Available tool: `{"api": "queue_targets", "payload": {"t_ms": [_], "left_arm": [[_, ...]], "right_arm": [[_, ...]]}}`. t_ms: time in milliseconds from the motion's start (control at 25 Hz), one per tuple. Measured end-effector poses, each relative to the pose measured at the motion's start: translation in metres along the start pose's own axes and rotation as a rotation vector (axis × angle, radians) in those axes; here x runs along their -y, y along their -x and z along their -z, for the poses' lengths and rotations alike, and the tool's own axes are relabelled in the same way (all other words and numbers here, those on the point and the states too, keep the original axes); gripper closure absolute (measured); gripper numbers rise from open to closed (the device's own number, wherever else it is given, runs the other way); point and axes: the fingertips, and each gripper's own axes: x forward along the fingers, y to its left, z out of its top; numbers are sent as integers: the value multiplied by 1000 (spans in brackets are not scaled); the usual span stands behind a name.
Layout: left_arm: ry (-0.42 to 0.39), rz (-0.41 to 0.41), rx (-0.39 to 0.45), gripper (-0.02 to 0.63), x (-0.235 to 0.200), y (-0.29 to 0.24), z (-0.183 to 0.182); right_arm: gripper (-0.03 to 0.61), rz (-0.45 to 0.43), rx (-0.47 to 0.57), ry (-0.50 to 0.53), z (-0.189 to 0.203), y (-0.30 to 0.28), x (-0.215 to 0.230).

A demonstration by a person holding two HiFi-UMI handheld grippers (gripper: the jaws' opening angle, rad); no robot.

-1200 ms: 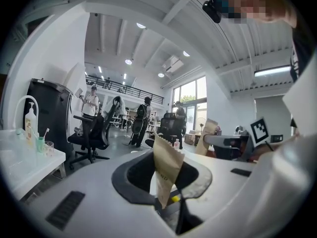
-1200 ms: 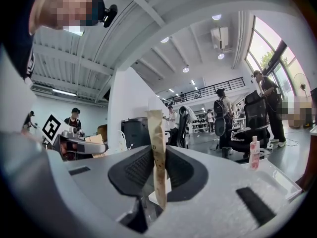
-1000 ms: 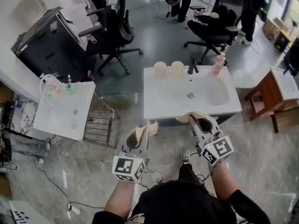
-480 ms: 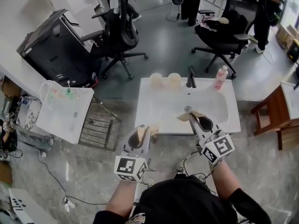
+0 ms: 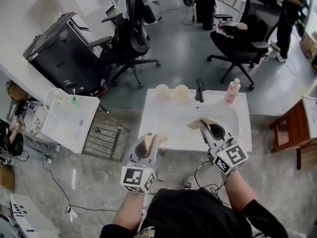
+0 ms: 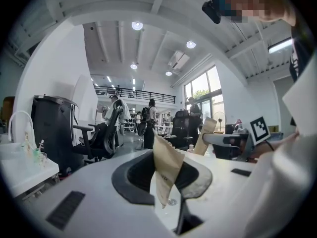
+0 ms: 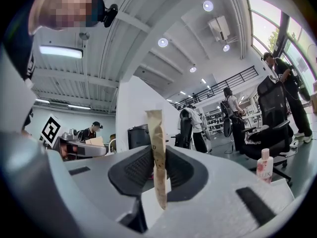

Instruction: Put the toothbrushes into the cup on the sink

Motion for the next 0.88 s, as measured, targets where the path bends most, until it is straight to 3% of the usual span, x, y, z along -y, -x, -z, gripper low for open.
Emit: {"api": "queue_targets", "payload": {"t_ms": [320,880], "left_arm": [[-7,-14,-10,546,-1,-18,-1],[-11,30,29,546,-46,-39,-17]], "right_arm": [[505,0,6,-12,-2,-6,20],[505,48,-12,17,-3,-39,10]]}}
